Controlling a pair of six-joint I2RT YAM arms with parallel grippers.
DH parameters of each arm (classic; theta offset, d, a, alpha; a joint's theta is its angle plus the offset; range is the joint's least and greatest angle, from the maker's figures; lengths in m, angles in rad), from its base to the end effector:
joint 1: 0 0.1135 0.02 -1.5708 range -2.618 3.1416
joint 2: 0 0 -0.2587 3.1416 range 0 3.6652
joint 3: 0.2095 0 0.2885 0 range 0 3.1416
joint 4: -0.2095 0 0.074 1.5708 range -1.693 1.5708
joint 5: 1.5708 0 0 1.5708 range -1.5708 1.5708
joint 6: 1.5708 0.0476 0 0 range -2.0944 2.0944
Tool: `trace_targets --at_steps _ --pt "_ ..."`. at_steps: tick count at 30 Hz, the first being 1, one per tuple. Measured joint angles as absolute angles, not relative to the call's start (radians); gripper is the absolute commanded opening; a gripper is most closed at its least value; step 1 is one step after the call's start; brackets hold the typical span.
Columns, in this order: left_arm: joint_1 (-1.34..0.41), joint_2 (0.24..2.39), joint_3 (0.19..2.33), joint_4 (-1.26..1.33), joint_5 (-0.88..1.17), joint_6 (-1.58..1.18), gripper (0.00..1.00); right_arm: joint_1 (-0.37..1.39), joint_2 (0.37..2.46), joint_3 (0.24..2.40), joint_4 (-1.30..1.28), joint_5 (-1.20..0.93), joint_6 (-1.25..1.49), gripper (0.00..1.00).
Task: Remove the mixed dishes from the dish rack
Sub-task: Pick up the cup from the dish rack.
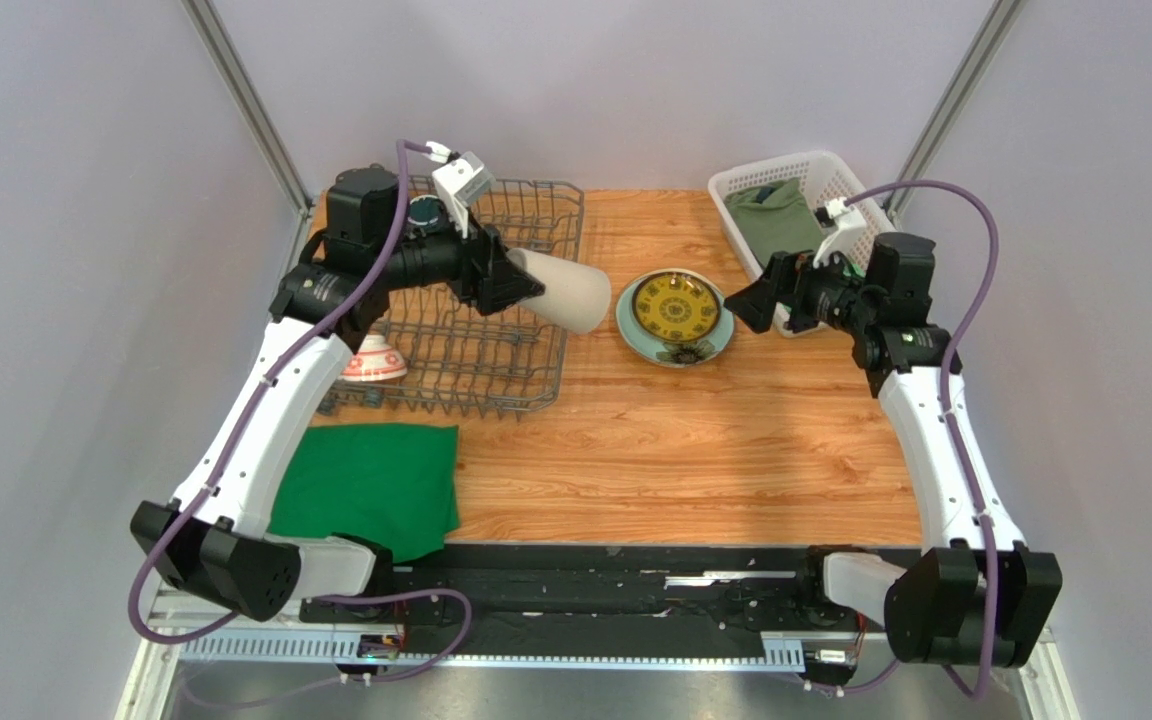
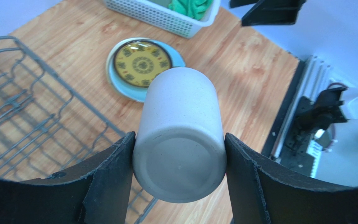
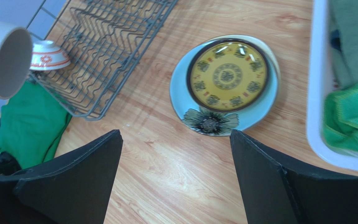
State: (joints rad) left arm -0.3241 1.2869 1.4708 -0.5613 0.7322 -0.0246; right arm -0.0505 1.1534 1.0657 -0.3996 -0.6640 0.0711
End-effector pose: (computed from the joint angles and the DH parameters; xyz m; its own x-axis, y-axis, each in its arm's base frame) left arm 0.2891 -0.1307 0.4321 -0.3695 0.1048 -0.9233 0.8171 0.5098 -0.2691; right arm 0.3011 0.0142 0.3328 -0.5023 0.0814 -0.8609 -0.4696 0.8103 0.3506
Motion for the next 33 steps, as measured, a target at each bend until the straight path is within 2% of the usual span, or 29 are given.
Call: trace_targets --at_steps 10,33 --pt "-0.299 1.336 1.464 -0.385 0.858 -0.183 0.0 0.044 1.203 1.077 -0.371 -0.76 0.052 0.89" --pt "-0.226 1.336 1.208 0.293 1.079 -0.762 0.0 0.088 1.17 0.996 -0.072 -1.005 0.186 0.79"
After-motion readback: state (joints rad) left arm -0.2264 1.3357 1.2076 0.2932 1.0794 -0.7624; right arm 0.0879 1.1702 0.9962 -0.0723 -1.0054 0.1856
